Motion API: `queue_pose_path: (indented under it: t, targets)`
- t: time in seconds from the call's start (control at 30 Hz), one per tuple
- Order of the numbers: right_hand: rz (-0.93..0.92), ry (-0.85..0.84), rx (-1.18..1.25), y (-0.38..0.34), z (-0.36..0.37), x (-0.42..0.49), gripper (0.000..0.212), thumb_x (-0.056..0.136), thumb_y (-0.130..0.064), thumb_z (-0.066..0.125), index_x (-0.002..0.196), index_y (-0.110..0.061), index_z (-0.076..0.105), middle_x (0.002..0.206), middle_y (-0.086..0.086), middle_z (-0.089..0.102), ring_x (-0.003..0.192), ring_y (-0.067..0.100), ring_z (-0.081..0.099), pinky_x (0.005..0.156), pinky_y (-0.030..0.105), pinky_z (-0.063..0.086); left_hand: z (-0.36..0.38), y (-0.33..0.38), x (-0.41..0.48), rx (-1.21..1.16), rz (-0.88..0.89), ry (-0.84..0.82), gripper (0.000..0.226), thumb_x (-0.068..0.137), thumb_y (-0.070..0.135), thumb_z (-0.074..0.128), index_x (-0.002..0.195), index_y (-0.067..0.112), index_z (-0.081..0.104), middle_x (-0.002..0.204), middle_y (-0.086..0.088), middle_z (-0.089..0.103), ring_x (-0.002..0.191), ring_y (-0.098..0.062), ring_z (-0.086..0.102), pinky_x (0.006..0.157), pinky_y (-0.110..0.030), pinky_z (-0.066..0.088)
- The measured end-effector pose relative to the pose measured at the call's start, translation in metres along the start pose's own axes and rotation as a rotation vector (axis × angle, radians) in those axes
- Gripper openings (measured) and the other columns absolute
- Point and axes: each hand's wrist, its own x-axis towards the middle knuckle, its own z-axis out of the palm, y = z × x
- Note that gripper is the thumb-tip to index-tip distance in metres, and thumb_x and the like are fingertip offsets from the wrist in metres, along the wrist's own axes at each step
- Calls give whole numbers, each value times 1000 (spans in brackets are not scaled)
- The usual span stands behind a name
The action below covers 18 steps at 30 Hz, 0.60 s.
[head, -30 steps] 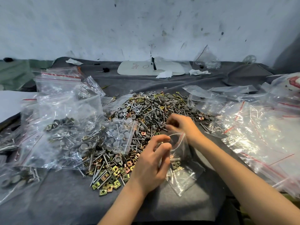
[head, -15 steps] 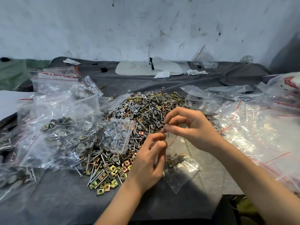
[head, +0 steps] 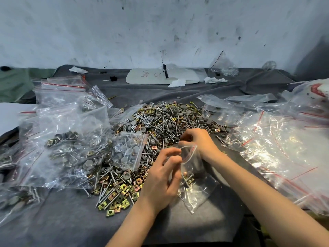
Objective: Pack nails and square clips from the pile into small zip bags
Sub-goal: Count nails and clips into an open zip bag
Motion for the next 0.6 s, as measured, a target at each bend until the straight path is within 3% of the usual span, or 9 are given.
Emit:
queue_pose_path:
  t: [0.13,0.23,0.33,0.47,0.53,0.6]
  targets:
    - [-14,-12,-62,1,14,6,9,89,-17,57,92,-15,65,95,1,53,92,23,53,66,25,35,0,-1,1,4,-4,-2,12,90,14,46,101,13,51,115,-10,55,100,-4,54,87,-15,44]
    - [-20,-62,-194,2,14,4,5,90,-19,54,93,-20,59,100,1,55,92,19,49,71,30,35,0,-2,1,1,-7,-3,13,90,14,46,102,13,51,115,-11,56,101,-6,55,87,-18,46]
    - [-105,-15,-263,7,9,-7,23,85,-8,61,107,-14,61,106,5,59,100,23,54,81,32,41,0,-2,0,4,-4,3,12,90,14,46,101,14,52,116,-9,55,101,-6,54,88,-15,44]
    - [-169,176,72,10,-11,-21,19,79,1,70,95,-8,68,90,5,65,86,21,62,80,33,51,0,-1,0,-1,0,14,12,90,14,47,101,15,52,116,-8,55,103,-4,54,89,-15,44]
    - [-168,205,355,0,-29,-28,15,81,0,69,89,-12,68,86,4,66,79,19,67,78,34,58,0,-1,1,-2,-6,15,12,90,13,47,101,15,52,116,-8,55,103,-4,54,88,-17,46]
    - [-264,193,546,-15,-47,-35,24,82,5,67,84,-19,66,79,5,65,72,22,68,71,36,59,0,-1,1,1,-7,18,13,89,13,46,101,14,52,116,-9,55,104,-5,54,89,-16,44]
